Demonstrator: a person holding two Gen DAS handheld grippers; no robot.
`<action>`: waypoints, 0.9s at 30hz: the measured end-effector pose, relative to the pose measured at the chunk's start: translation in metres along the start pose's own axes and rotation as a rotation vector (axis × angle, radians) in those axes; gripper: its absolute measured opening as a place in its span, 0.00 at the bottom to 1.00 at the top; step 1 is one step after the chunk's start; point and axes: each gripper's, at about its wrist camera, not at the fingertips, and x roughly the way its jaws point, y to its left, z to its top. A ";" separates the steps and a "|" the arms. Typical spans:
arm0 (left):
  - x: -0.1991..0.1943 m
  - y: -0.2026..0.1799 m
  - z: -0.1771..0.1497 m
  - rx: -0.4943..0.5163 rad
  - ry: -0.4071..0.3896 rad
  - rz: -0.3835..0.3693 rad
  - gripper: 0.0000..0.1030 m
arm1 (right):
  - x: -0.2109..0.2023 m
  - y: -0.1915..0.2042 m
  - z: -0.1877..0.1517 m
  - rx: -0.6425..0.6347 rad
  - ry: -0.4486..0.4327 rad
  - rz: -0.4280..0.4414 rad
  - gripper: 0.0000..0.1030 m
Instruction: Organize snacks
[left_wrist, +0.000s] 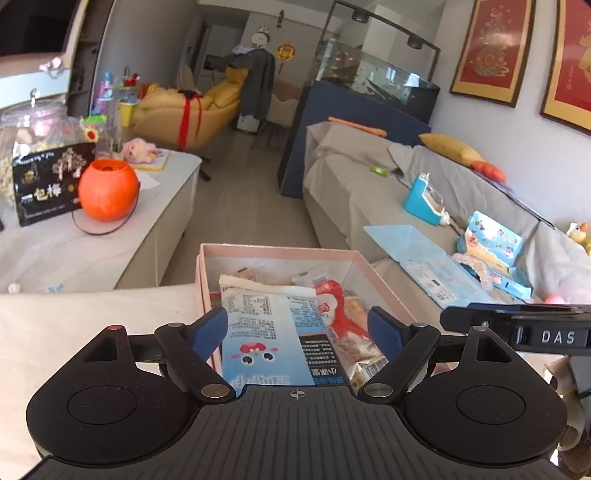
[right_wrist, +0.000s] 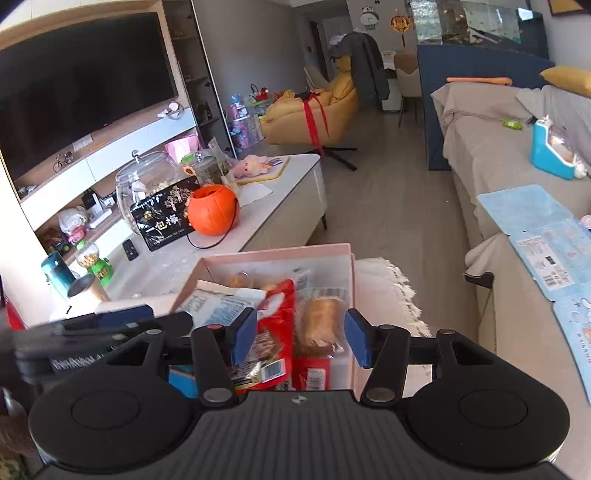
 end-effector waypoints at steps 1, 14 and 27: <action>-0.012 -0.004 -0.004 0.012 -0.023 -0.004 0.85 | -0.005 -0.001 -0.006 -0.007 -0.004 -0.017 0.51; -0.110 -0.041 -0.165 0.027 0.097 0.278 0.85 | -0.040 0.047 -0.151 -0.081 0.148 -0.004 0.66; -0.095 -0.051 -0.179 0.057 0.095 0.372 0.89 | -0.048 0.037 -0.191 -0.115 0.050 -0.144 0.99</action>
